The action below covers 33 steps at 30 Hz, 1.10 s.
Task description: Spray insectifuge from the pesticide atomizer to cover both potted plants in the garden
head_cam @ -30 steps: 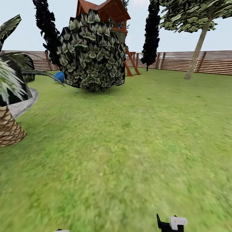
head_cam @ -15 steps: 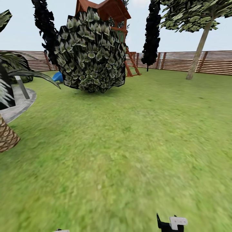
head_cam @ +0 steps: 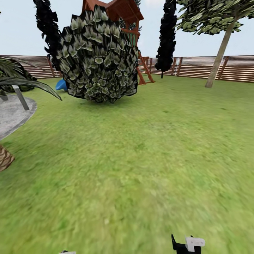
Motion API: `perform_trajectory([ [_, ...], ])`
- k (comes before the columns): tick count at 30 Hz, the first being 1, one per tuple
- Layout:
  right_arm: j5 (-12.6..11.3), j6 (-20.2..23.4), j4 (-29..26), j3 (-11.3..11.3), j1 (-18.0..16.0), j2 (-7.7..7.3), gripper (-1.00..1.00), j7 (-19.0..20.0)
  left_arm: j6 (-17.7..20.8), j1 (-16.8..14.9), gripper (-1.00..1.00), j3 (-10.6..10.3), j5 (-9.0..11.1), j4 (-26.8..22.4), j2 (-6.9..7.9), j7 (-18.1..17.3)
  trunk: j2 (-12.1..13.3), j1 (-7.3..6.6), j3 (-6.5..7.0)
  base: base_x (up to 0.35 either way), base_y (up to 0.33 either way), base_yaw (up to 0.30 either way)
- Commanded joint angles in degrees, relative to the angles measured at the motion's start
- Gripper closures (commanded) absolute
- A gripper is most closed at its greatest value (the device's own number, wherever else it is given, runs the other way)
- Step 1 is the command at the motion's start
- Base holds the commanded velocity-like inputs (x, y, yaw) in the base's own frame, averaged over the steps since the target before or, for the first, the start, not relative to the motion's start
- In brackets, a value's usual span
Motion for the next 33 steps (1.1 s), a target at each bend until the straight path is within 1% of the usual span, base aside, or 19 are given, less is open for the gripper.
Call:
perform_trajectory([
  [1, 0.54, -0.19, 0.06, -0.48, -0.04, 0.0, -1.0, -0.01, -0.09, -0.02, 1.0, 0.5, -0.06, 0.01, 0.01, -0.43, -0.02, 0.02, -0.05, 0.338, 0.0, 0.0],
  [33, 0.54, -0.19, 0.06, -0.48, -0.04, 0.04, -1.0, 0.01, -0.09, -0.02, 1.0, 0.5, -0.06, 0.01, 0.01, -0.43, -0.02, 0.02, -0.05, 0.338, 0.0, 0.0],
])
